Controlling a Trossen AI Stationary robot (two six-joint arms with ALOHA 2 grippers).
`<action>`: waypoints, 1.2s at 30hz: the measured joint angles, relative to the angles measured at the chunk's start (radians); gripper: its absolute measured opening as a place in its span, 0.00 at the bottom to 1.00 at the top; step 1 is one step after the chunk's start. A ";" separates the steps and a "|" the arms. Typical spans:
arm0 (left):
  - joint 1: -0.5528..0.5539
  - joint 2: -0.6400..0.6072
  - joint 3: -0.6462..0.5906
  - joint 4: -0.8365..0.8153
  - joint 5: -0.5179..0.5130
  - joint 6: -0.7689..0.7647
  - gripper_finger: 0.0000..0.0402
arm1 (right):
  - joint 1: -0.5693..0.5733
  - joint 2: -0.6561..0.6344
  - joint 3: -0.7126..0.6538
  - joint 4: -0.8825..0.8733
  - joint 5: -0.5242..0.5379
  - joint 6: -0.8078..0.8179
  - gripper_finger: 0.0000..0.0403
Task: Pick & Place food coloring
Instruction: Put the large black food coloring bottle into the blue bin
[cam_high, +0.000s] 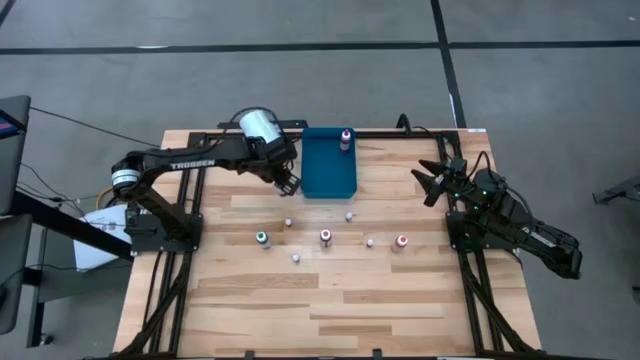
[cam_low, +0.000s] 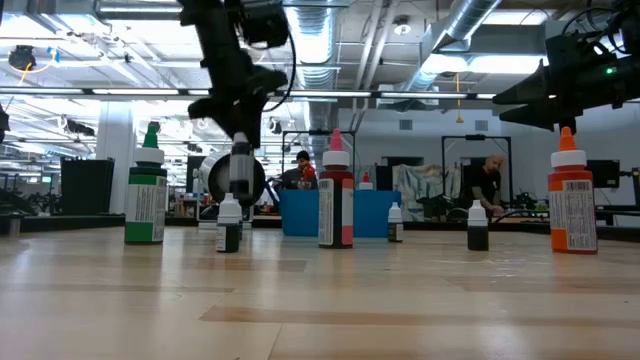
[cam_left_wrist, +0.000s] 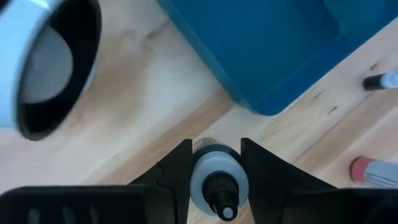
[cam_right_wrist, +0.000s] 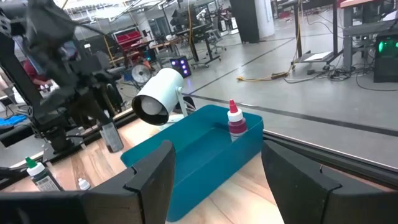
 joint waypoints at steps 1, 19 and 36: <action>0.000 0.000 0.023 -0.011 -0.001 0.001 0.26 | 0.000 0.000 0.000 0.000 0.000 0.000 0.56; 0.025 0.000 0.272 0.126 -0.104 0.169 0.26 | 0.000 0.000 0.000 0.000 0.000 0.001 0.56; 0.103 0.051 0.281 0.382 0.007 0.228 0.27 | 0.001 0.000 0.000 -0.001 0.000 0.026 0.56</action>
